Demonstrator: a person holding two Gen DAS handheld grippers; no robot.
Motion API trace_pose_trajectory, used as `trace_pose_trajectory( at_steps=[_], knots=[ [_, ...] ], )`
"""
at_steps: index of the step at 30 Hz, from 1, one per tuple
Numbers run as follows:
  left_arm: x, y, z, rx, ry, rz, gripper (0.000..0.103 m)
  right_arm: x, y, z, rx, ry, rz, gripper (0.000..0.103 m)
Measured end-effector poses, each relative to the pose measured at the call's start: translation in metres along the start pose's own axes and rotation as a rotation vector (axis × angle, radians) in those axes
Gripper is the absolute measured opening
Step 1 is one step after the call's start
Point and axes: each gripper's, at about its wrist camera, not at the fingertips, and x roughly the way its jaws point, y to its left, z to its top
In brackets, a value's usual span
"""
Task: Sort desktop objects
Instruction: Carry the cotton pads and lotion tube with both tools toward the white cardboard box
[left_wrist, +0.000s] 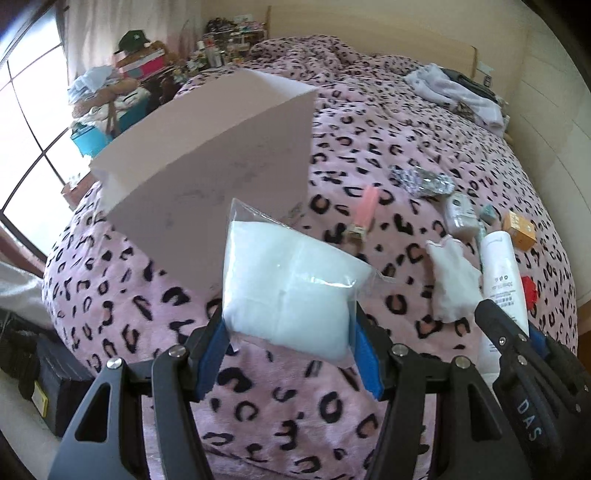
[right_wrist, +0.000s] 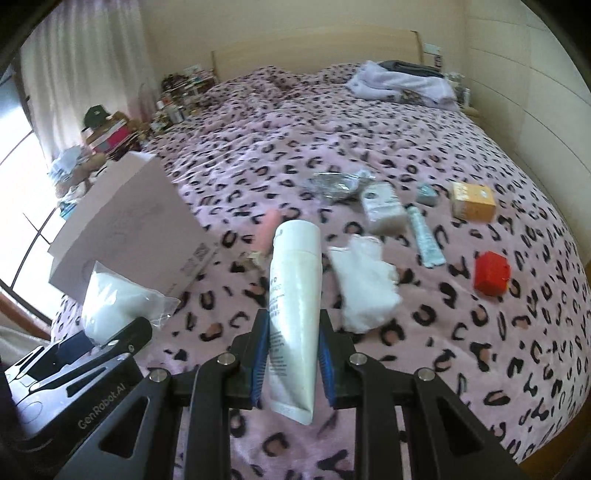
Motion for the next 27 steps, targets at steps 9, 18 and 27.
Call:
trace_pose_trajectory(
  at_steps=[9,18,27],
  knots=[
    [-0.018,0.054,0.023,-0.066,0.005,0.039,0.062,-0.004,0.062,0.023,-0.087,0.016,0.087,0.025],
    [-0.039,0.084,0.046,-0.101,-0.023,0.034,0.062,-0.012,0.104,0.047,-0.145,0.009,0.124,0.025],
    [-0.059,0.098,0.067,-0.128,-0.063,0.030,0.063,-0.025,0.128,0.074,-0.185,-0.023,0.145,0.025]
  ],
)
